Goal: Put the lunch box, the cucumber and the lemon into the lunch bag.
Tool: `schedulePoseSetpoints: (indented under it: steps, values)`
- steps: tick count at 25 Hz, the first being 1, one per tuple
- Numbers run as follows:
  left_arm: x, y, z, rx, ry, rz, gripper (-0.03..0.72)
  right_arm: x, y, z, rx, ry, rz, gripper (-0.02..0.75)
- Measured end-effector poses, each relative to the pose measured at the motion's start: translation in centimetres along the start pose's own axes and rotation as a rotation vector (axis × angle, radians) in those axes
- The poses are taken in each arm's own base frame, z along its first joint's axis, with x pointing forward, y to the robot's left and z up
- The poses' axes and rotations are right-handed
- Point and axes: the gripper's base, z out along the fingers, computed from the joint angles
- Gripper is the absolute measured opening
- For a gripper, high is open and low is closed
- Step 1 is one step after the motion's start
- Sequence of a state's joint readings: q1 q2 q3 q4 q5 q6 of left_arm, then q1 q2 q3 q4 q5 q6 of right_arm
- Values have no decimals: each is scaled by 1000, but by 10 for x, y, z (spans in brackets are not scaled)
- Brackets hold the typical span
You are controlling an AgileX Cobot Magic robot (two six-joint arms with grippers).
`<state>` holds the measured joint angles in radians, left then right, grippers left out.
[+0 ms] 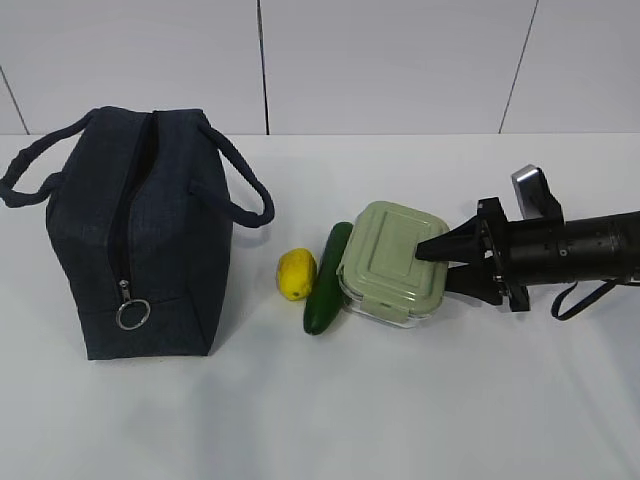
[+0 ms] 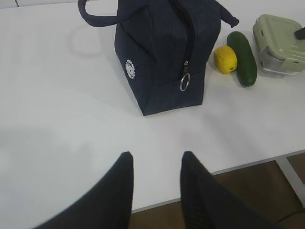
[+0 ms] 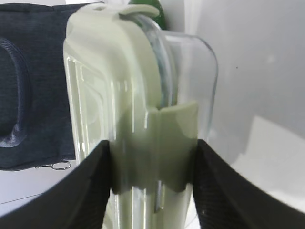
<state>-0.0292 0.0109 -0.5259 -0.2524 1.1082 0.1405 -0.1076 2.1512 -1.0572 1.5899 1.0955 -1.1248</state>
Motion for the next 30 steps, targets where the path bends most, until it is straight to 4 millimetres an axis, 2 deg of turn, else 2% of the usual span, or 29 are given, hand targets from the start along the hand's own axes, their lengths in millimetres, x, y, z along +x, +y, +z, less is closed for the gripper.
schedulePoseSetpoints:
  steps: [10, 21, 30]
  values:
    - [-7, 0, 10, 30, 59, -32, 239, 0, 4, -2, 2, 5, -10, 381]
    - [-19, 1, 24, 52, 89, -75, 239, -4, 36, -15, -16, -17, -74, 381]
    - [-49, 3, 51, 106, 91, -189, 239, 3, 64, -9, -44, 13, -90, 381]
